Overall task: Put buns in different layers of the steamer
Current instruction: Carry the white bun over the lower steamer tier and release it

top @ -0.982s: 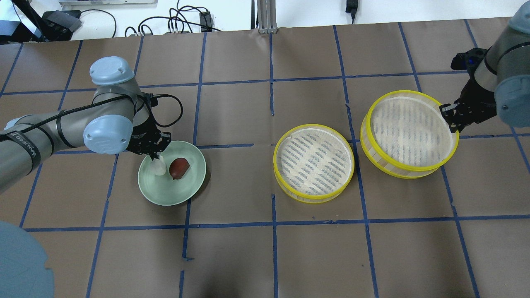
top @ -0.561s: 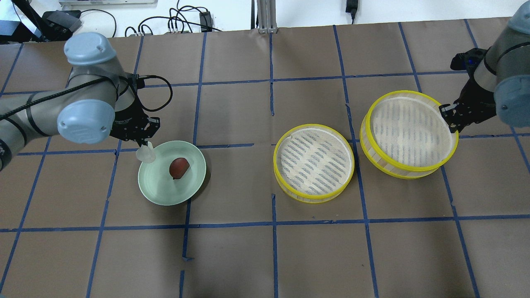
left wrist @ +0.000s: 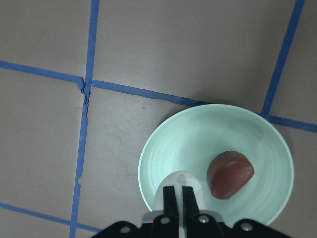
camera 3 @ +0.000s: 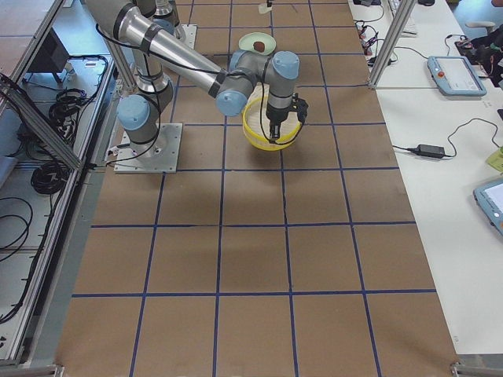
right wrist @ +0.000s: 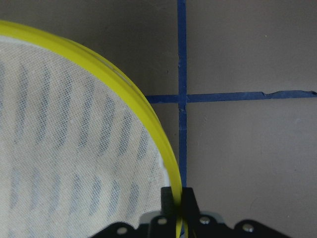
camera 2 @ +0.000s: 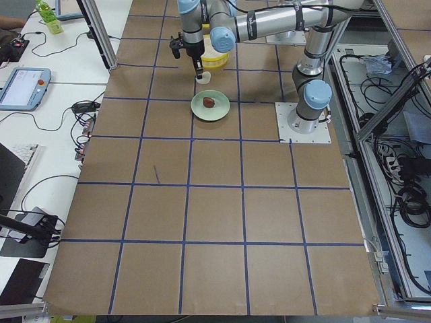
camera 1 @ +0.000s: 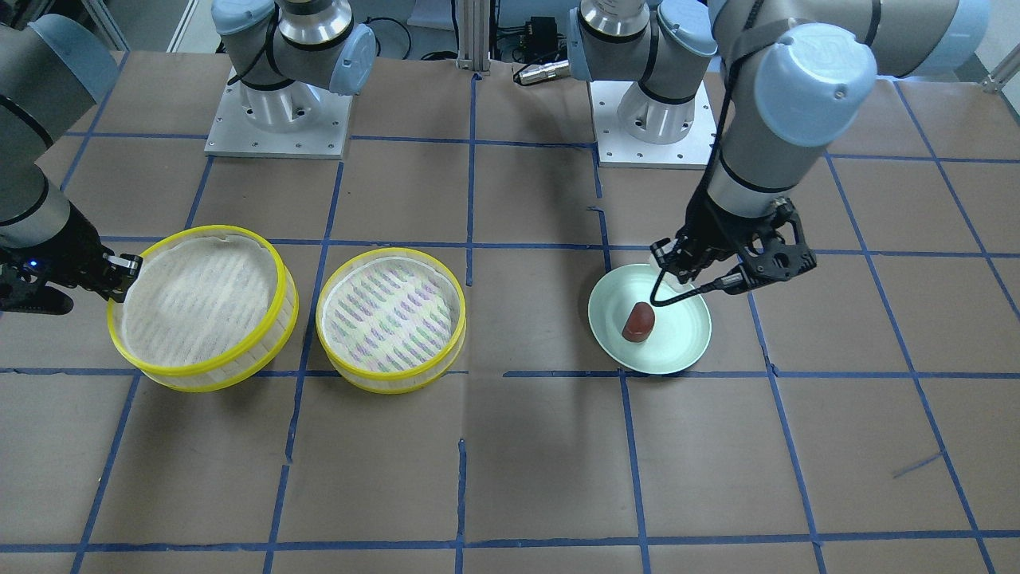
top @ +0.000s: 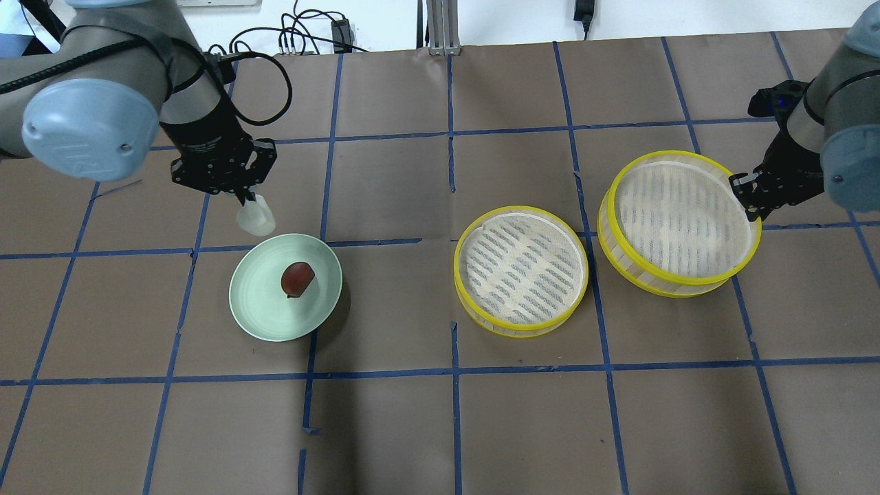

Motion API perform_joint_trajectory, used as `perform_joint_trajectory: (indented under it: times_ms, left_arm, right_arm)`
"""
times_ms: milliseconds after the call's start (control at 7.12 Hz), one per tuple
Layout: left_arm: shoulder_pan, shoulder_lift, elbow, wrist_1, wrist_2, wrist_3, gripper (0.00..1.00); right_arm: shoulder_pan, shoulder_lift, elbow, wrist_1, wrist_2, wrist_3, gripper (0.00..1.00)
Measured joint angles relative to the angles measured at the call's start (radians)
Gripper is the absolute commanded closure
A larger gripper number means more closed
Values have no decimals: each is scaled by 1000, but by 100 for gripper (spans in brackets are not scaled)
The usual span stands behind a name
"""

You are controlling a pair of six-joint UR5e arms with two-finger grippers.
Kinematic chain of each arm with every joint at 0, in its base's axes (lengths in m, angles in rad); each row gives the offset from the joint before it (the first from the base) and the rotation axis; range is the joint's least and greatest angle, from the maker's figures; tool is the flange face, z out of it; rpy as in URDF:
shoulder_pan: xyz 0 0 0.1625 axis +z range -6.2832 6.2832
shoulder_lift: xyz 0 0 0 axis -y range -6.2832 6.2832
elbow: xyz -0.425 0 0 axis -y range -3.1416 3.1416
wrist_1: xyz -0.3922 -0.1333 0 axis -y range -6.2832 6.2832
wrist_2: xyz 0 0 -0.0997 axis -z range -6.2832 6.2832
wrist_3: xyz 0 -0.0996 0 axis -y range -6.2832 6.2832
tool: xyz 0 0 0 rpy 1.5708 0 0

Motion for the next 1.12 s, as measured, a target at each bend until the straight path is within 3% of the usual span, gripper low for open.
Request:
perform_joint_trajectory:
  times_ms: [561, 1123]
  left_arm:
    - [-242, -98, 8, 171, -59, -365, 100]
    - [-371, -198, 19, 321, -86, -577, 100]
  right_arm:
    - [0, 0, 0, 0, 0, -2, 96]
    - [1, 0, 1, -1, 0, -2, 96]
